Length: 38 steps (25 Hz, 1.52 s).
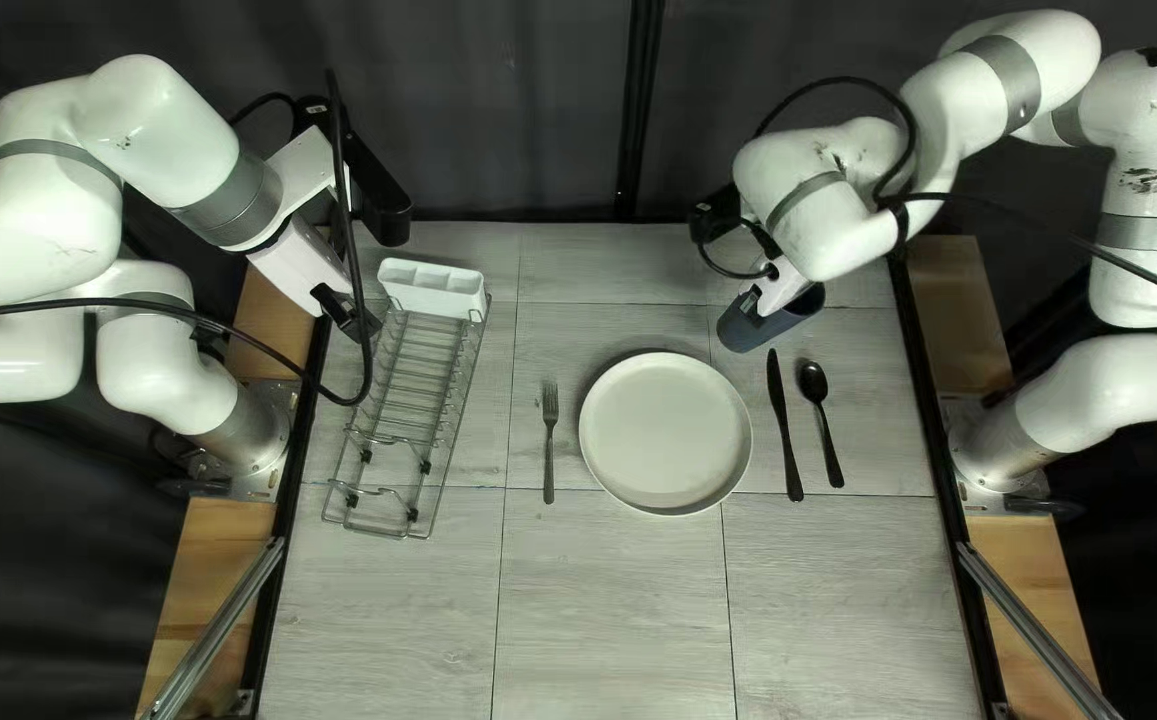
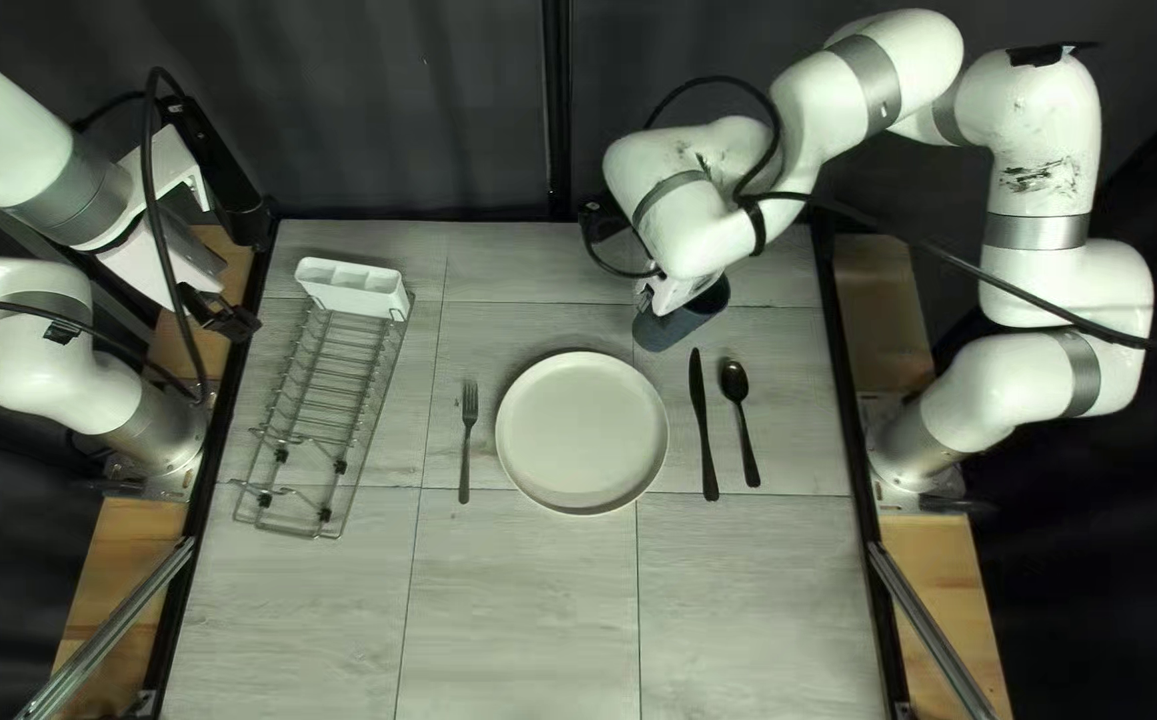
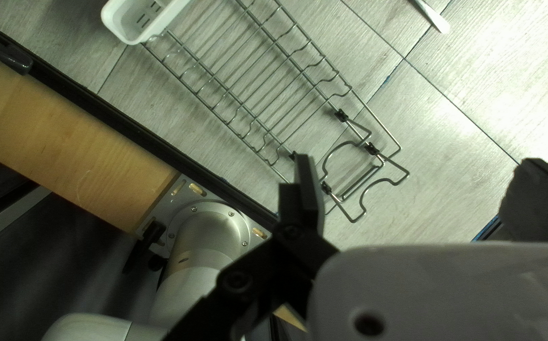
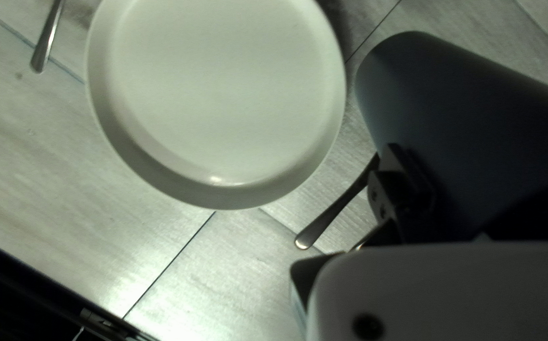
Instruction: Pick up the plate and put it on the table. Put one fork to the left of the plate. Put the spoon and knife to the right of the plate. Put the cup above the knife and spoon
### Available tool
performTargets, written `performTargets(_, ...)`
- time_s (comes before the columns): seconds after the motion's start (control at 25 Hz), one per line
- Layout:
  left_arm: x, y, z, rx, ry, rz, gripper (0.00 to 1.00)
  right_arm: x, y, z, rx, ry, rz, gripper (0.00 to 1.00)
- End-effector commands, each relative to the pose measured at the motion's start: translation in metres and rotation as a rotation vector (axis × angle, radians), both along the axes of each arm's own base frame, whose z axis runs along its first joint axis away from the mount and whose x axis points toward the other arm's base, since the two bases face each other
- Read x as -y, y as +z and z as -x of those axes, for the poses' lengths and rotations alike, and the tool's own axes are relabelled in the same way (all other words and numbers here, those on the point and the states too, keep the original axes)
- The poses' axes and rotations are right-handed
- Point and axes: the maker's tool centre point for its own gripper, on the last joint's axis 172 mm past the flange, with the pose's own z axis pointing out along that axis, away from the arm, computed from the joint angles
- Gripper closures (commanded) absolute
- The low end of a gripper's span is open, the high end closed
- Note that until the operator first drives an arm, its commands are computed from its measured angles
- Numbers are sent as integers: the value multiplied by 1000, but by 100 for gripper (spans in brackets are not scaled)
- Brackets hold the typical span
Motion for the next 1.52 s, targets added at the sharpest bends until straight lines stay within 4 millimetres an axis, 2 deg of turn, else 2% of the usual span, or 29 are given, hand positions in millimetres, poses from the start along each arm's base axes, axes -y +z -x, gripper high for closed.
performTargets(0.04,0,0,0,0,0,0,0,15,-9,7,-13,-18,-12,100)
performTargets(0.24,0,0,0,0,0,0,0,12,-8,6,-12,-45,-17,100)
performTargets(0.36,0,0,0,0,0,0,0,9,-12,-3,-42,-43,-14,100)
performTargets(0.6,0,0,0,0,0,0,0,30,-43,-9,-77,-44,-23,100)
performTargets(0.84,0,0,0,0,0,0,0,47,-52,-9,-88,-56,-30,100)
performTargets(0.88,0,0,0,0,0,0,0,48,-54,-9,-90,-58,-31,92)
performTargets(0.92,0,0,0,0,0,0,0,49,-56,-9,-92,-59,-32,40)
performTargets(0.96,0,0,0,0,0,0,0,49,-57,-8,-92,-61,-33,0)
performTargets(1.08,0,0,0,0,0,0,0,52,-52,-7,-81,-79,-30,0)
performTargets(1.16,0,0,0,0,0,0,0,51,-35,-7,-49,-100,-17,0)
performTargets(1.2,0,0,0,0,0,0,0,50,-18,-6,-21,-115,-2,0)
performTargets(1.32,0,0,0,0,0,0,0,49,14,-1,34,-151,27,0)
performTargets(1.48,0,0,0,0,0,0,0,41,41,9,82,-177,50,0)
performTargets(1.52,0,0,0,0,0,0,0,33,49,12,99,-181,58,0)
